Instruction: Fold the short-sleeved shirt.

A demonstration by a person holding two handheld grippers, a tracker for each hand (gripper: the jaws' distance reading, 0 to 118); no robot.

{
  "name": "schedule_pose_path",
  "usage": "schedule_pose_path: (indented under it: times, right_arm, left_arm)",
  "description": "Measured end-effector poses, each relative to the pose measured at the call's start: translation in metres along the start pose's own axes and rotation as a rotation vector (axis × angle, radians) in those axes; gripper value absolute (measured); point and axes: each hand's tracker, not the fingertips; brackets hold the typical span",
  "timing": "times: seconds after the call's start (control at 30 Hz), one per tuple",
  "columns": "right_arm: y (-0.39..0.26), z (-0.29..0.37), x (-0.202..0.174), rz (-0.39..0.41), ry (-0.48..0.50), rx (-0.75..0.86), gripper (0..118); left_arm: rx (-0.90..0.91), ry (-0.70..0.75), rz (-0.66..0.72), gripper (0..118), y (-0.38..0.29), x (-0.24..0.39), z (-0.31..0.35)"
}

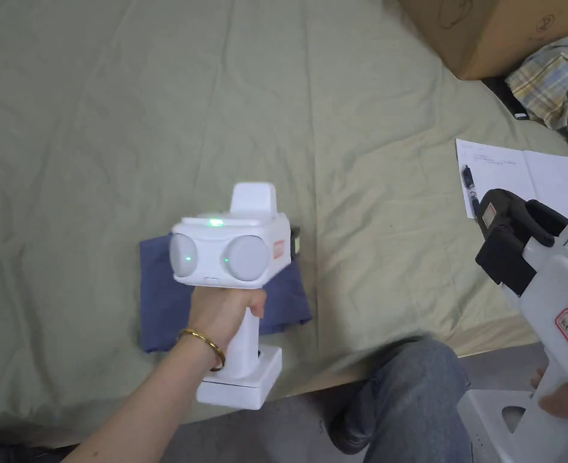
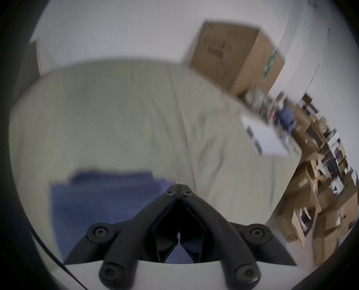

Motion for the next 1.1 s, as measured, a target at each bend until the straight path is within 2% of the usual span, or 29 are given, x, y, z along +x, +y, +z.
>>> schedule_pose_path:
  times: [0.07, 0.17, 0.27, 0.4, 0.5, 0.6, 0.67, 0.8, 0.93, 1.0, 1.03, 1.07, 1.1]
  right_arm:
    - [0.003, -0.004, -0.009, 0.004, 0.025, 0.008, 0]
    - [0.008, -0.012, -0.029, 0.017, 0.078, 0.027, 0]
    - [0.012, -0.024, -0.056, 0.045, 0.137, 0.044, 0]
    - [0.004, -0.054, -0.098, 0.062, 0.235, 0.024, 0]
    - [-0.017, -0.081, -0.131, 0.119, 0.244, -0.009, 0]
    - [-0.051, -0.113, -0.159, 0.129, 0.295, -0.103, 0]
    - [-0.078, -0.135, -0.176, 0.170, 0.283, -0.199, 0]
    - [-0.125, -0.163, -0.192, 0.171, 0.272, -0.371, 0]
    - [-0.158, -0.179, -0.198, 0.198, 0.238, -0.476, 0]
    - [-0.166, -0.182, -0.199, 0.192, 0.231, -0.466, 0]
    - [-0.167, -0.183, -0.200, 0.195, 0.230, -0.461, 0]
    - [-0.166, -0.182, -0.201, 0.204, 0.227, -0.458, 0]
    - [-0.165, -0.183, -0.202, 0.213, 0.224, -0.460, 0]
  left_arm:
    - [0.156, 0.046, -0.071, 0, 0.016, -0.004, 0.039]
    - [0.345, 0.159, -0.108, 0, 0.026, -0.020, 0.087]
    - [0.429, 0.293, -0.119, 0, 0.019, -0.041, 0.116]
    - [0.423, 0.399, -0.061, 0, -0.003, -0.074, 0.138]
    - [0.403, 0.438, -0.020, 0, -0.019, -0.089, 0.149]
    - [0.394, 0.471, -0.016, 0, -0.032, -0.102, 0.155]
    - [0.387, 0.479, -0.003, 0, -0.038, -0.110, 0.160]
    - [0.366, 0.494, 0.026, 0, -0.045, -0.125, 0.163]
    - [0.350, 0.506, 0.048, 0, -0.049, -0.132, 0.164]
    - [0.337, 0.508, 0.054, 0, -0.051, -0.137, 0.161]
    - [0.331, 0.503, 0.059, 5, -0.051, -0.138, 0.161]
    - [0.325, 0.494, 0.069, 16, -0.050, -0.140, 0.161]
    - [0.325, 0.482, 0.083, 41, -0.048, -0.141, 0.161]
